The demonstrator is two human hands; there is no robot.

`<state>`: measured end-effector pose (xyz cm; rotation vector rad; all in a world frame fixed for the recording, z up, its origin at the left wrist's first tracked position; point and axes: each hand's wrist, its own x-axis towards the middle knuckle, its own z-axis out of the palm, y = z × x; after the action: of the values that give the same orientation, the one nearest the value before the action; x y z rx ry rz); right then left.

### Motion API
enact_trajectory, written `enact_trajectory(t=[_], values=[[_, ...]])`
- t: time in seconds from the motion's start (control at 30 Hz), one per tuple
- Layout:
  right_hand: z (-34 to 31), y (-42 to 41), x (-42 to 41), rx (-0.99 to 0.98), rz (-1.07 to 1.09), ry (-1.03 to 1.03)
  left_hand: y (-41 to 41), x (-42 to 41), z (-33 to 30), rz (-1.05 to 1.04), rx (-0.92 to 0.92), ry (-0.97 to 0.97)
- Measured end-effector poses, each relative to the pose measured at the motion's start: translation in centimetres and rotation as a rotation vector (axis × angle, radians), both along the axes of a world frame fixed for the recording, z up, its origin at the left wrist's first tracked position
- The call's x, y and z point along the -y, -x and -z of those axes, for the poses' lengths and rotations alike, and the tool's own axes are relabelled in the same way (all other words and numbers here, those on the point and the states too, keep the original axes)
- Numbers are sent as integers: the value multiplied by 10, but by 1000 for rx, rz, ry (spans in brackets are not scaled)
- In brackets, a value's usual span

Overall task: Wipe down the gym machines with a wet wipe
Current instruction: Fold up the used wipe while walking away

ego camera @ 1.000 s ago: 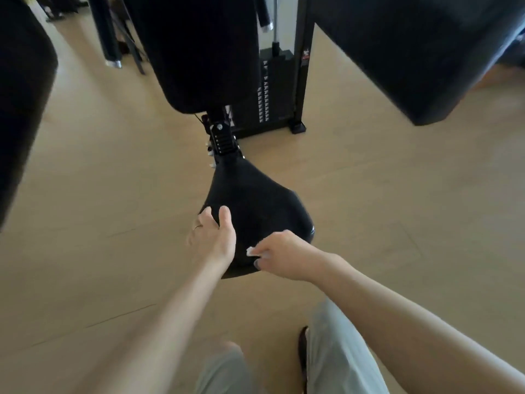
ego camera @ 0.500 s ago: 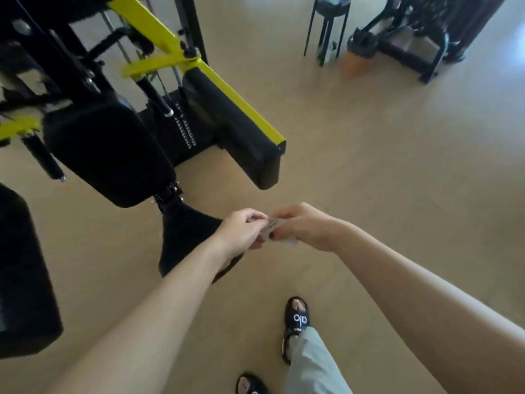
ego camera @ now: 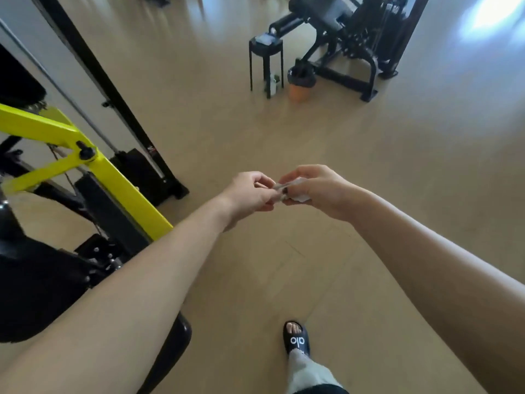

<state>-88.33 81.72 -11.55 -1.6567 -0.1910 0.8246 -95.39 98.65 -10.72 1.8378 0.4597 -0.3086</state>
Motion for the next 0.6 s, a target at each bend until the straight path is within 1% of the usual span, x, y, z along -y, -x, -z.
enact_trajectory(t=[0.1,0.23,0.33,0.43,0.6], values=[[-2,-53,12,-18,66,-55,-64,11,-7,52,32,-120],[-8,-119,10,-70,105,-135,-140,12,-14,95,63,-225],[-12,-169,-3,-36,118,-190,-196,-1,-17,109,110,-281],[-8,-221,-21,-10,140,-198,-252,-21,-15,125,137,-301],[9,-318,-53,-18,192,-186,-356,-64,-4,204,142,-300]])
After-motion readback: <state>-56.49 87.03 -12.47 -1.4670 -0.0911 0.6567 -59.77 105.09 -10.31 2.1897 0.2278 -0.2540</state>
